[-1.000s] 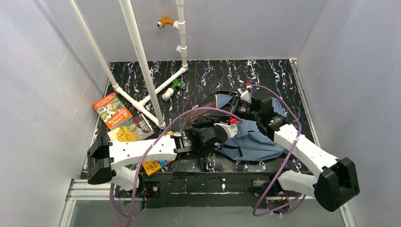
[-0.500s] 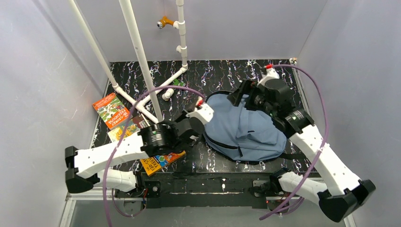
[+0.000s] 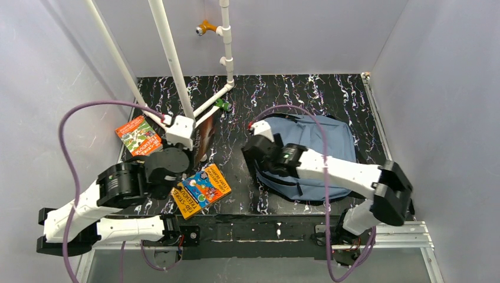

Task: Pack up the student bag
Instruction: Pick up the book from the center of the board, then place the book in the student bag.

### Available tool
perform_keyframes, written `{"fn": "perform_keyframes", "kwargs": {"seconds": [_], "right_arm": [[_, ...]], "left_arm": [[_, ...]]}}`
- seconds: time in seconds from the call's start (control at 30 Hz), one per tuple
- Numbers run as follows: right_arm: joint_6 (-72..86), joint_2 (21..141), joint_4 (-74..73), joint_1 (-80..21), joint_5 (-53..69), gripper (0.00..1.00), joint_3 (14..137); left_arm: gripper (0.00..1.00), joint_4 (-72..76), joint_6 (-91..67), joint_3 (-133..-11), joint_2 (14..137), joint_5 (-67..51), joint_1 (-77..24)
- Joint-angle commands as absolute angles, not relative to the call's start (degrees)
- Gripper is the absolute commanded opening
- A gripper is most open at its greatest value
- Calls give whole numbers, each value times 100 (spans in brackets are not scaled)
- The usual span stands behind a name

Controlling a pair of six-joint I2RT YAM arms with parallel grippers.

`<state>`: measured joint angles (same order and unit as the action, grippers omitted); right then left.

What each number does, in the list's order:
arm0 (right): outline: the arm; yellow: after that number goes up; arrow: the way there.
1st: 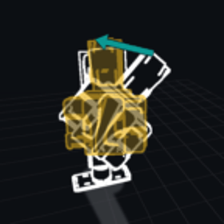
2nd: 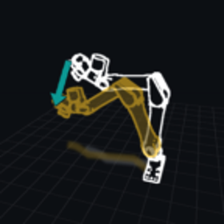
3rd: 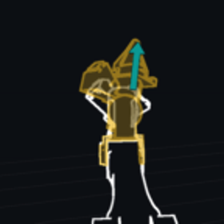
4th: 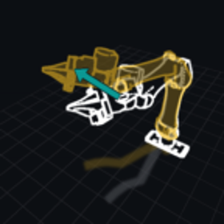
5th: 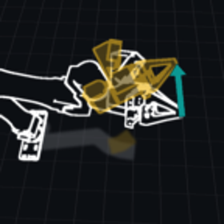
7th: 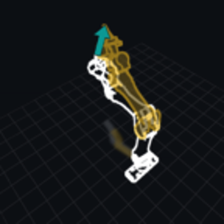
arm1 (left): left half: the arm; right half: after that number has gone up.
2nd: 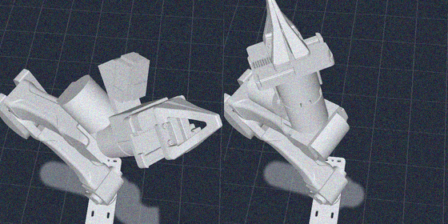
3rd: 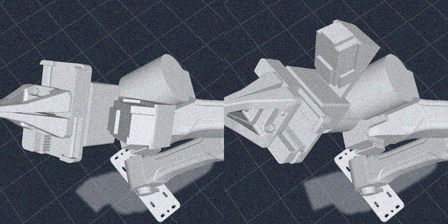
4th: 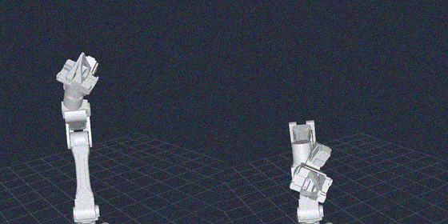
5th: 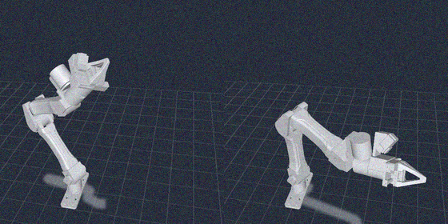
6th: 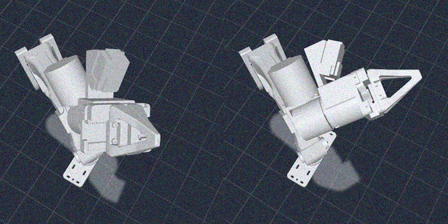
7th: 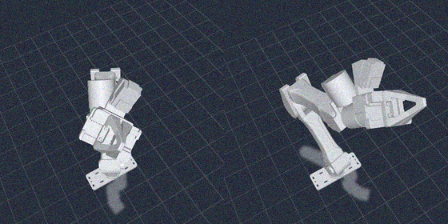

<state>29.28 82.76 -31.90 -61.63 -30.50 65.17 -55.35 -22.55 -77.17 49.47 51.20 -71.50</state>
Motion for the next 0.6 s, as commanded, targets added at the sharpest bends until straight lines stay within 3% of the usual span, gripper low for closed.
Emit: {"fn": "perform_keyframes", "kwargs": {"seconds": [0.0,0.23,0.3,0.33,0.57], "right_arm": [[2774,9022,-3130,-6731,-4347,95,7127],[2911,10444,-3896,-7323,-6254,90,7726],[2909,10571,-3899,-7321,-6330,81,7746],[2884,10576,-3840,-7321,-6355,71,7731],[2806,10082,-3268,-7231,-6121,53,7388]], "left_arm": [[0,-5500,-2634,-7974,4647,5338,-7137],[0,-5645,-2863,-7784,4444,5356,-7137],[0,-5669,-2878,-7733,4422,5357,-7137],[0,-5680,-2864,-7707,4421,5386,-7137],[0,-5802,-2867,-7609,4515,5583,-7137]]}}
